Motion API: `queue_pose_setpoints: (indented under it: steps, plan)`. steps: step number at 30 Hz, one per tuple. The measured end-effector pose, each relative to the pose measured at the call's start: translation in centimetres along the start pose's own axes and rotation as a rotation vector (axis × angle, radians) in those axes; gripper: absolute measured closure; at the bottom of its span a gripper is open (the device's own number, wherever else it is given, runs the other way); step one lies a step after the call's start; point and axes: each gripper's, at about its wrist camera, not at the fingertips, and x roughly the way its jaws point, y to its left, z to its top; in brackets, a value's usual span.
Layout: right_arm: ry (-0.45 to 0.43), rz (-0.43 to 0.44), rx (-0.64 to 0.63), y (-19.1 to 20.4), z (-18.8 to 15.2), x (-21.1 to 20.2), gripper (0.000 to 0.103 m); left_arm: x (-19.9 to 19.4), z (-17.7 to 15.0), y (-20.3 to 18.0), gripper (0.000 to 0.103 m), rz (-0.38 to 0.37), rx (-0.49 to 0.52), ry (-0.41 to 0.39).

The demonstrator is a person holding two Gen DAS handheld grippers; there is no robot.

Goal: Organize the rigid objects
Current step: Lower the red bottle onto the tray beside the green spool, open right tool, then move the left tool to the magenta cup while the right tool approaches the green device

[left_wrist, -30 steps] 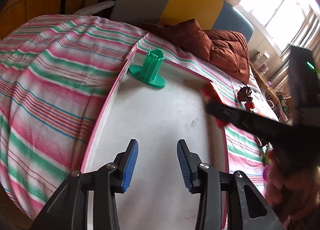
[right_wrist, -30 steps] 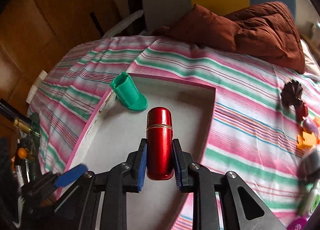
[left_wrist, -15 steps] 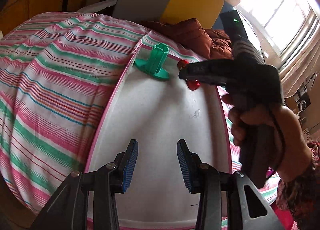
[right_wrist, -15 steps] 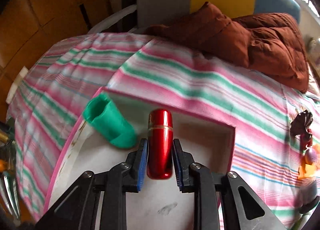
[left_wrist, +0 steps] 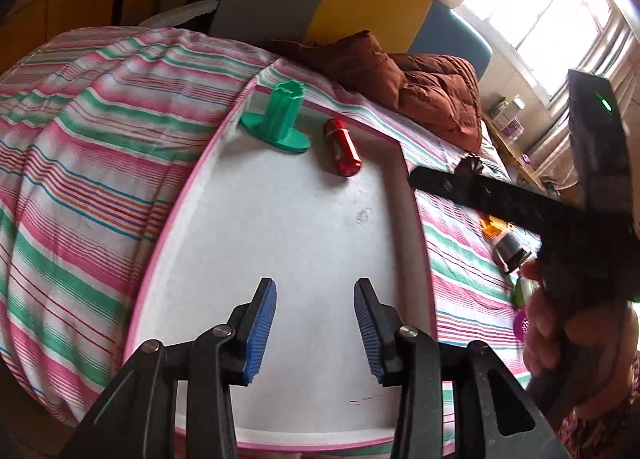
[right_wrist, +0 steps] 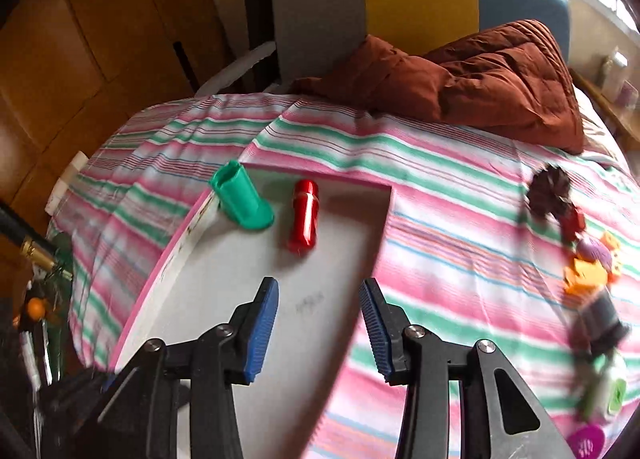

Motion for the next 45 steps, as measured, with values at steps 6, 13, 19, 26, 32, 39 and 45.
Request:
queue_pose_setpoints:
  steps: [6,13,19,26,32,39,45]
  plan:
    - [-0.009,-0.002,0.07,-2.8,-3.1,-3.2,0.054,-0.4,-0.4,-1.9,0.063,-0.018,0.045,-0.008]
    - [-0.02,-0.086,0.082,-6.5,-6.3,-6.4,0.054,0.1,-1.0,-4.7,0.063,-0.041,0.107,0.024]
    - [-0.087,-0.19,0.166,-11.5,-8.5,-10.3,0.054,-0.4,-1.5,-7.6,0.063,-0.068,0.179,0.025]
    - [-0.119,-0.456,0.389,-20.0,-11.4,-13.8,0.054,-0.1,-2.4,-10.6,0.063,-0.084,0.259,0.039]
    - [0.004,-0.5,0.45,-23.8,-13.7,-12.1,0.054,0.4,-2.9,-11.5,0.063,-0.085,0.285,0.062]
    - [-0.014,-0.414,0.232,-17.6,-11.9,-9.5,0.054,0.4,-2.9,-11.8,0.063,-0.074,0.287,0.062]
    - [-0.088,-0.213,0.165,-14.3,-10.6,-9.8,0.054,0.4,-2.9,-11.8,0.063,-0.063,0.289,0.064]
